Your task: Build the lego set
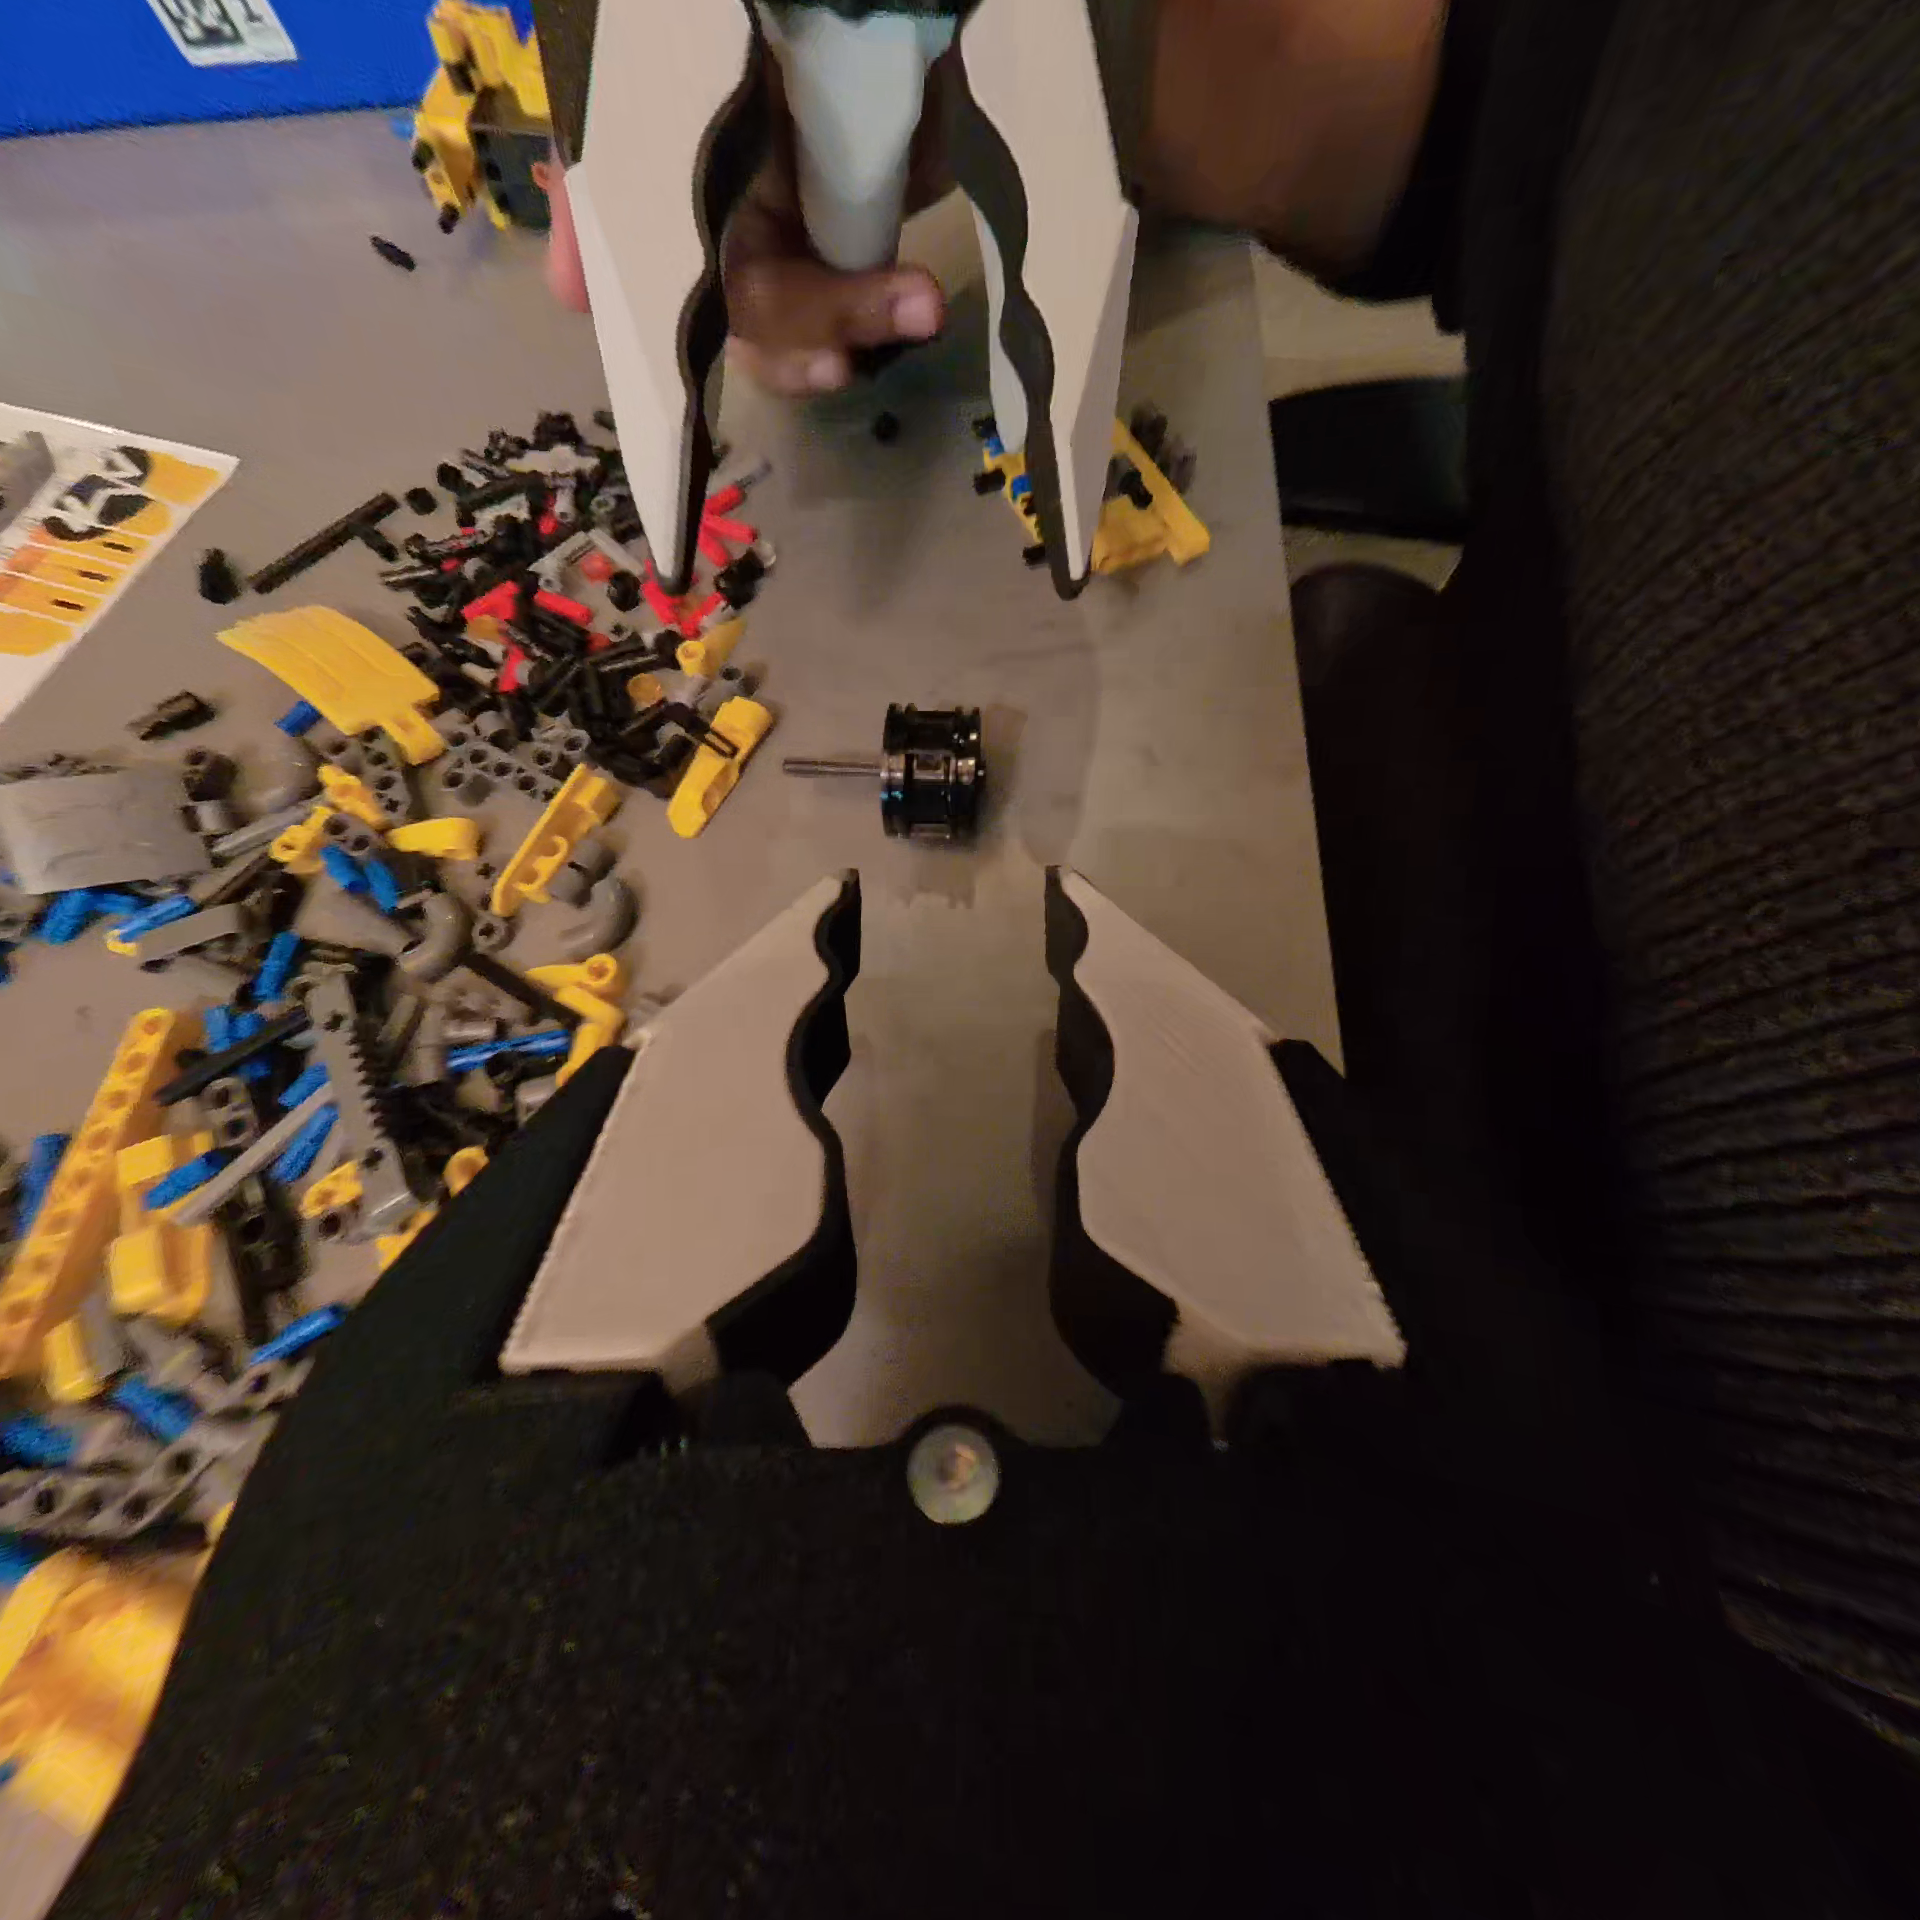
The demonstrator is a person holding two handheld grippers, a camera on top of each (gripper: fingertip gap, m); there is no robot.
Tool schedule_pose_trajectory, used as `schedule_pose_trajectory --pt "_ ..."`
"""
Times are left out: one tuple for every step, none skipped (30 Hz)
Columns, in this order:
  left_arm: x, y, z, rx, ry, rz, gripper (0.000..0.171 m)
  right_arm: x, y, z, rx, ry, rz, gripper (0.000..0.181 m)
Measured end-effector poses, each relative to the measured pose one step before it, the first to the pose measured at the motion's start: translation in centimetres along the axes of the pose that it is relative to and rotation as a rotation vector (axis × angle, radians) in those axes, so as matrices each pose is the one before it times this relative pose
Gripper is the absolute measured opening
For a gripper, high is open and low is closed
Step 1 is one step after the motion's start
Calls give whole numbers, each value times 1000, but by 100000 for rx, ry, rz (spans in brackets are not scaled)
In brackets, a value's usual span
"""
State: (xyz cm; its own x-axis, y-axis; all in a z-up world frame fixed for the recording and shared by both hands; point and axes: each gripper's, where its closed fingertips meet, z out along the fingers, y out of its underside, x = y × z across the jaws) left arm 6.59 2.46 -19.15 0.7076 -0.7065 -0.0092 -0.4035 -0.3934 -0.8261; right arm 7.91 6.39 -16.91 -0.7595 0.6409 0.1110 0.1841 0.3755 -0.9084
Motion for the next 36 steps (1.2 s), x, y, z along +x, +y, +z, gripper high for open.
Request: schedule_pose_trajectory --pt "201 109 426 1739 2714 -2254 35 87 48 -43 345 44 154 71" --pt "111 405 275 -3343 1391 -579 36 178 78 -35 4 754 19 71" --pt "-165 136 130 -1246 -2396 1299 36 158 125 1 -474 735 135 71" --pt "53 -48 -1 280 -1132 2035 36 59 105 24 -614 174 99 71" --pt "-159 -126 1 696 -1153 68 36 -24 65 66 -488 -77 -89 71" --pt "-334 -46 30 177 -1660 -972 37 -58 59 89 -378 -143 -265 71" --pt "-90 37 72 -410 -239 -463 38 -72 109 112 -563 -129 -377 71" --pt "-69 76 57 -608 -290 -358 42 -56 180 142 -922 -182 -325 71" --pt "-194 71 61 -574 -871 -733 49 -73 238 144 -1159 -351 -170 71" --pt "-250 88 68 -681 -1120 -1105 56 -42 273 141 -1241 -305 -57 71" --pt "-235 94 87 -780 -977 -1101 60 -22 260 121 -1242 -224 51 71" --pt "-200 95 87 -824 -993 -704 60 -1 165 83 -989 -206 201 71" --pt "-187 101 100 -901 -1204 -349 60 24 51 36 -415 -13 168 71" --pt "-125 100 115 -919 -1098 141 61 41 7 7 -80 211 55 71" --pt "-112 19 141 -715 -1334 672 61 57 31 -6 -142 296 -34 71" --pt "-106 -124 179 -75 -1540 1137 61 97 81 6 -462 472 -68 71" --pt "7 -233 204 281 -851 1553 61 81 132 29 -781 462 -165 71" --pt "165 -183 237 -30 455 1676 61 10 143 34 -878 223 -340 71" --pt "177 -111 273 -531 962 1158 61 -43 114 66 -857 83 -537 71" --pt "46 -9 294 -1096 570 546 61 -50 117 105 -1061 126 -696 70" --pt "-20 41 250 -1247 333 234 61 -82 211 137 -1624 142 -965 70" --pt "-38 -21 177 -575 234 294 61 -34 351 190 -2514 559 -1494 70" --pt "-32 -124 98 223 277 393 61 6 503 225 -3516 1140 -2249 69" --pt "-23 -163 60 641 404 327 61 -23 520 240 -3642 999 -2566 69" --pt "-3 -177 35 767 555 282 61 -105 234 163 -1874 417 -1743 68" --pt "-34 -181 51 667 420 277 61 -120 -210 16 658 -174 -375 68" --pt "-63 -137 67 457 224 343 61 -61 -303 -71 1188 -187 80 68" --pt "21 -93 92 106 658 470 61 8 -229 -57 812 49 192 68" --pt "88 -53 109 -113 1021 562 61 23 -102 -32 348 -45 555 68" --pt "101 -52 106 -130 971 662 61 -1 28 -5 -219 -346 885 68" --pt "121 -7 98 -323 945 616 61 -4 100 28 -515 -516 1060 68" --pt "138 30 67 -460 997 467 61 -51 97 64 -338 -872 1240 67" --pt "121 57 50 -431 913 235 61 -76 34 78 43 -1199 1625 64" --pt "30 10 22 -174 326 -75 61 -80 -5 89 306 -1459 2003 61" --pt "27 -10 -17 159 269 -46 61 -14 28 84 -201 -1245 1894 59" --pt "3 -49 -38 367 86 8 61 84 43 46 -364 -803 1799 59"
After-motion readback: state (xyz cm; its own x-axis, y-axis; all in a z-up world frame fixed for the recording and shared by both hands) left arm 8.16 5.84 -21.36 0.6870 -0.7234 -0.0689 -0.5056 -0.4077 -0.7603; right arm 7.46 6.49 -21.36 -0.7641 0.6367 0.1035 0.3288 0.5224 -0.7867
